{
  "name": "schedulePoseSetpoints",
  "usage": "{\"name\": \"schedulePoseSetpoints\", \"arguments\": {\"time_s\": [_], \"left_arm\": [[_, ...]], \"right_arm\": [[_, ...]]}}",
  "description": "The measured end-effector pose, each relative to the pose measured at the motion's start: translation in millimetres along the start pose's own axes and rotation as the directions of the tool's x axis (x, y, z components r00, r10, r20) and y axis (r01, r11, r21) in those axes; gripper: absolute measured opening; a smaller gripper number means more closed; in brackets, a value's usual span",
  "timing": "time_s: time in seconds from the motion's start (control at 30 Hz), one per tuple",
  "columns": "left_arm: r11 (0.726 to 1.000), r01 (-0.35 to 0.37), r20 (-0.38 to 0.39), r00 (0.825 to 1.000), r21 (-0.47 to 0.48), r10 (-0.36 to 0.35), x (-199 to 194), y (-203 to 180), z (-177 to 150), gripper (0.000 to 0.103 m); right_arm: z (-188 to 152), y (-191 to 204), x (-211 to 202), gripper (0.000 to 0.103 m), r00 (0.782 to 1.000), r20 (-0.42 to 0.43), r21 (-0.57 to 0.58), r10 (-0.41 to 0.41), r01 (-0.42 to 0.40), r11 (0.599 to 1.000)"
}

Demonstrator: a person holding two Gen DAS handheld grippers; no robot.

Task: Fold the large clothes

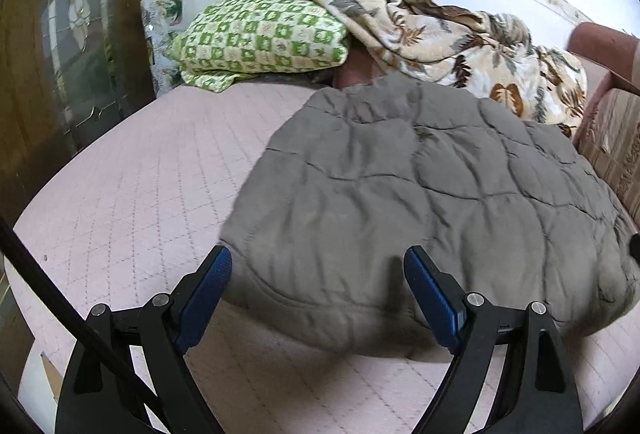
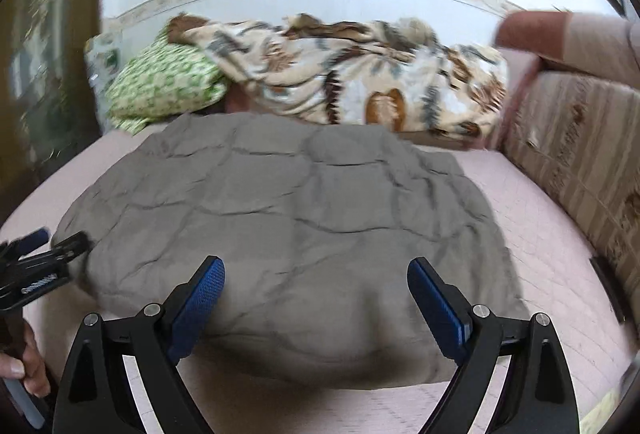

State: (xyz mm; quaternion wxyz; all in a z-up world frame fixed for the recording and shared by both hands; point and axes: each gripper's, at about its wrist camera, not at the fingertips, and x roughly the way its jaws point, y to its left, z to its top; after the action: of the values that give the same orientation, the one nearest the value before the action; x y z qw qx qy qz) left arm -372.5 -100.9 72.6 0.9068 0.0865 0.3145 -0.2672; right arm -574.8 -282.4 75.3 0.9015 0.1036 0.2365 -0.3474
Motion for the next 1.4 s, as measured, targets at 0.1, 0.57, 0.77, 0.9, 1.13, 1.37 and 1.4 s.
{"name": "schedulePoseSetpoints", "arguments": {"time_s": [0.1,0.57,0.77,0.9,1.13,1.37,1.4], "left_arm": [[0.999,0.016,-0.051,0.999,-0.034,-0.018,11,4,-2,0.087],[1.0,-0.012,-0.07,0.998,-0.01,0.011,19,1,-9,0.09],[1.0,-0.01,-0.07,0.997,-0.015,0.009,20,2,-10,0.09],[1.0,-0.01,-0.07,0.997,-0.014,0.009,20,2,-10,0.09],[1.0,-0.012,-0.069,0.998,-0.013,0.011,20,2,-10,0.091],[1.0,-0.016,-0.074,0.997,-0.012,0.015,21,3,-8,0.091],[1.0,-0.016,-0.076,0.997,-0.011,0.015,20,3,-8,0.091]], "right_arm": [[-3,-44,11,0.094,0.997,-0.056,0.163,-0.044,0.053,0.985],[-27,-87,45,0.063,0.974,-0.225,0.307,-0.038,0.108,0.946],[-23,-86,29,0.065,0.982,-0.186,0.285,-0.01,0.064,0.956],[-21,-88,12,0.066,0.991,-0.135,0.263,-0.016,0.051,0.964],[-20,-91,-8,0.074,0.996,-0.072,0.216,-0.044,0.059,0.975],[-23,-106,16,0.074,0.99,-0.122,0.213,-0.064,0.089,0.973],[-27,-107,22,0.074,0.988,-0.144,0.217,-0.063,0.093,0.972]]}}
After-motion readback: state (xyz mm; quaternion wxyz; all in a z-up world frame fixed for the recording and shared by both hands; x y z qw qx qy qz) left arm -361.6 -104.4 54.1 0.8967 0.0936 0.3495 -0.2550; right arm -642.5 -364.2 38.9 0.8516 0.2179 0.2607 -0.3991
